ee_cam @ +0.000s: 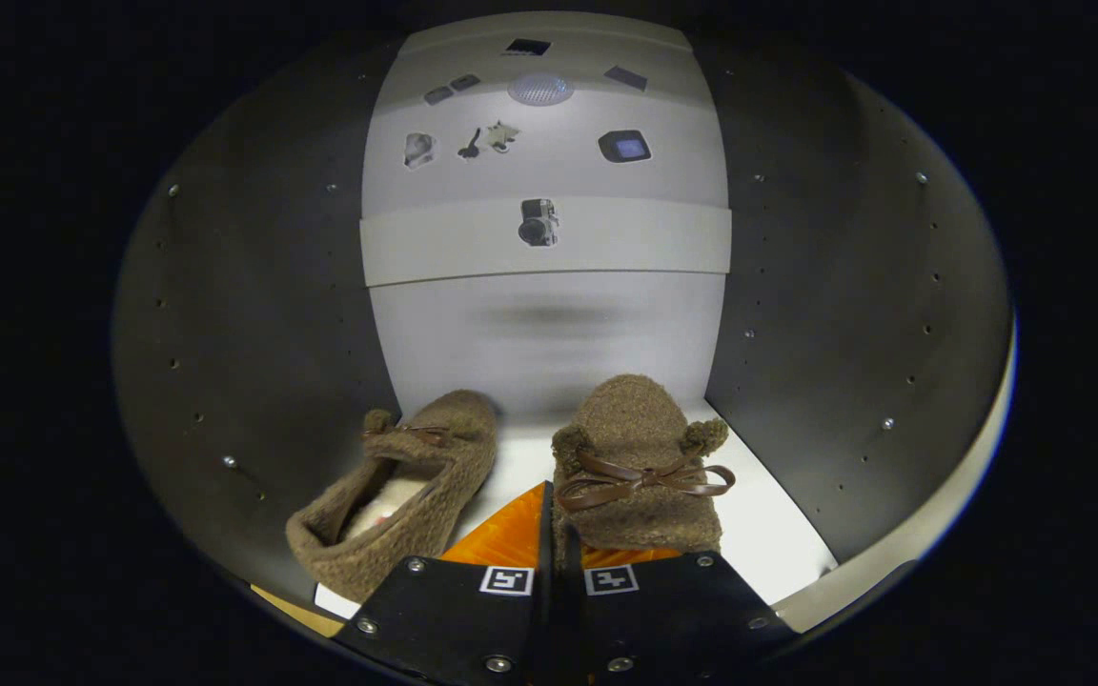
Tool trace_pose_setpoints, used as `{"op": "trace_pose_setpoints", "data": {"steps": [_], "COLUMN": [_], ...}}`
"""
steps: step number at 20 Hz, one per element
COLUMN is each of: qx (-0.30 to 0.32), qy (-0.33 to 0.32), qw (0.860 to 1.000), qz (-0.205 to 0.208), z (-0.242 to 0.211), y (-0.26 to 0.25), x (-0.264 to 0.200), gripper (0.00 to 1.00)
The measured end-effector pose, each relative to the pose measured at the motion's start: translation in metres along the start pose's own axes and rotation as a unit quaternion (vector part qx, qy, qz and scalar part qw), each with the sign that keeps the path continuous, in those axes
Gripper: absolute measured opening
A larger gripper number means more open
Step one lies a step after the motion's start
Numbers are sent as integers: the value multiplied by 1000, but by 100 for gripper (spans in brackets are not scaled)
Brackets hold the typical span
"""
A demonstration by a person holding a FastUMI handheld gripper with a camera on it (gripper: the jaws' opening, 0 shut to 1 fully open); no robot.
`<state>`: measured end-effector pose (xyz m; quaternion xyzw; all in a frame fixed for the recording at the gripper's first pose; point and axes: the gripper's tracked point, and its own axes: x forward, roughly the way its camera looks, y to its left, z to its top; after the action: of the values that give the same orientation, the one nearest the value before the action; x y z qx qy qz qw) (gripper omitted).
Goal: Open the shoe cabinet door, grab the shoes and put them into the shoe cabinet, then close the shoe cabinet door.
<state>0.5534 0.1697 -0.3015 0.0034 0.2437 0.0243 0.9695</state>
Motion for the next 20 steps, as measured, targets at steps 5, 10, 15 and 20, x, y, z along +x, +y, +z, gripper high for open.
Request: {"op": "trace_pose_setpoints", "data": {"steps": [5, 10, 15, 20], "qx": [-3, 32, 33, 46], "qy": [3, 19, 12, 13], "qw": [1000, 999, 999, 999], "qz": [12, 2, 12, 18], "z": [7, 5, 7, 10], "y": [2, -3, 2, 2], "x": [32, 57, 52, 31], "gripper": [5, 11, 30, 53]}}
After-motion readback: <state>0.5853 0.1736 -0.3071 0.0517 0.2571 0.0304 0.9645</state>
